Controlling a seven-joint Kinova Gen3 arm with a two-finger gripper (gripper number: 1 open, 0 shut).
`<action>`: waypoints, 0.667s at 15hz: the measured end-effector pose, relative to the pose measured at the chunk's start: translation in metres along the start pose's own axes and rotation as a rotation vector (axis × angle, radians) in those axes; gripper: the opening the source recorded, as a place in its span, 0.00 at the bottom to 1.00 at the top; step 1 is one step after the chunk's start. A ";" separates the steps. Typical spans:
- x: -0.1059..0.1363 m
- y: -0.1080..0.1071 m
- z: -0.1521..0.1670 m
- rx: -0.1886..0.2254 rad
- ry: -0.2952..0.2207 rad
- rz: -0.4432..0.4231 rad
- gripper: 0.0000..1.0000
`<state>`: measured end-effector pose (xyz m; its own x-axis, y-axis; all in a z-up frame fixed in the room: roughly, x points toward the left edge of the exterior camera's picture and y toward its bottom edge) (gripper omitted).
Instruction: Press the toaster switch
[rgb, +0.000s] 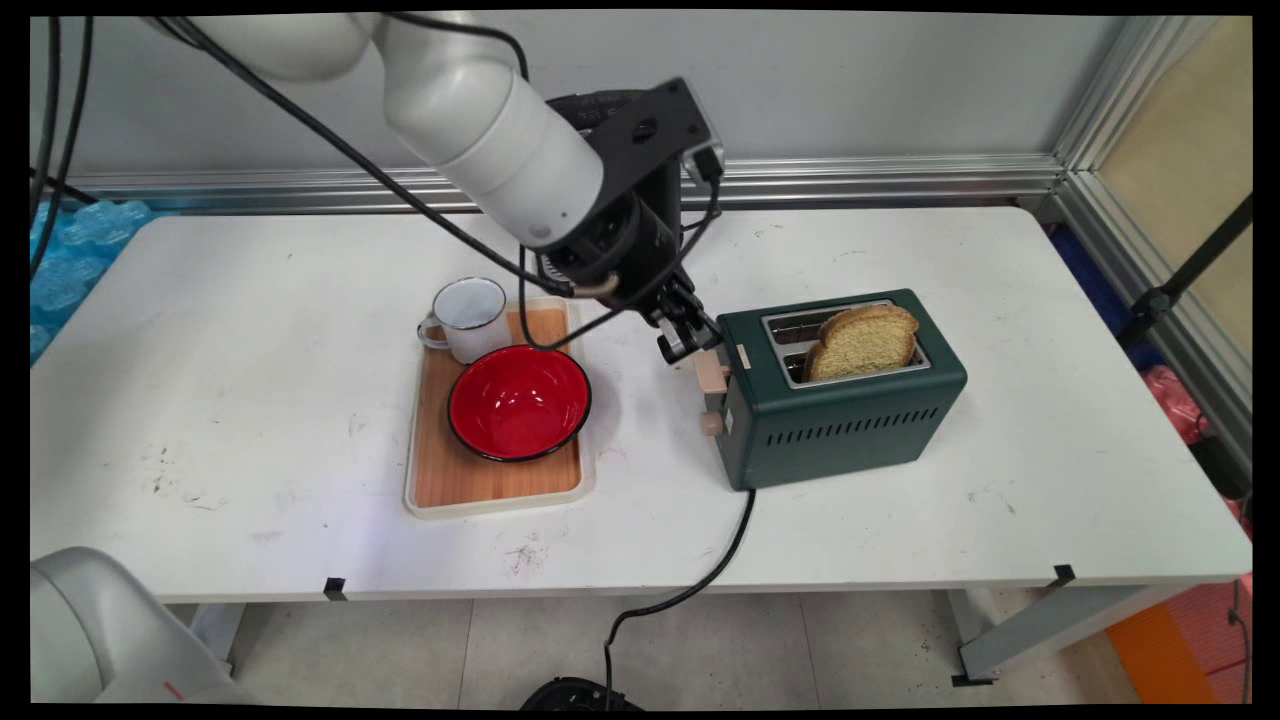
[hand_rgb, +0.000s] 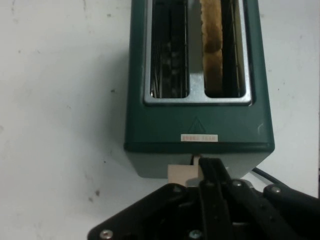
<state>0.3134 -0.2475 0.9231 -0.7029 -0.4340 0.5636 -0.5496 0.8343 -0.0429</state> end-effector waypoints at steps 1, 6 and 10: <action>0.000 0.001 0.003 -0.001 -0.004 0.000 0.00; -0.002 0.002 0.022 -0.005 -0.030 -0.009 0.00; -0.004 0.000 0.036 -0.002 -0.047 -0.015 0.00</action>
<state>0.3004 -0.2580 0.8914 -0.7150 -0.4623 0.5245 -0.5596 0.8281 -0.0327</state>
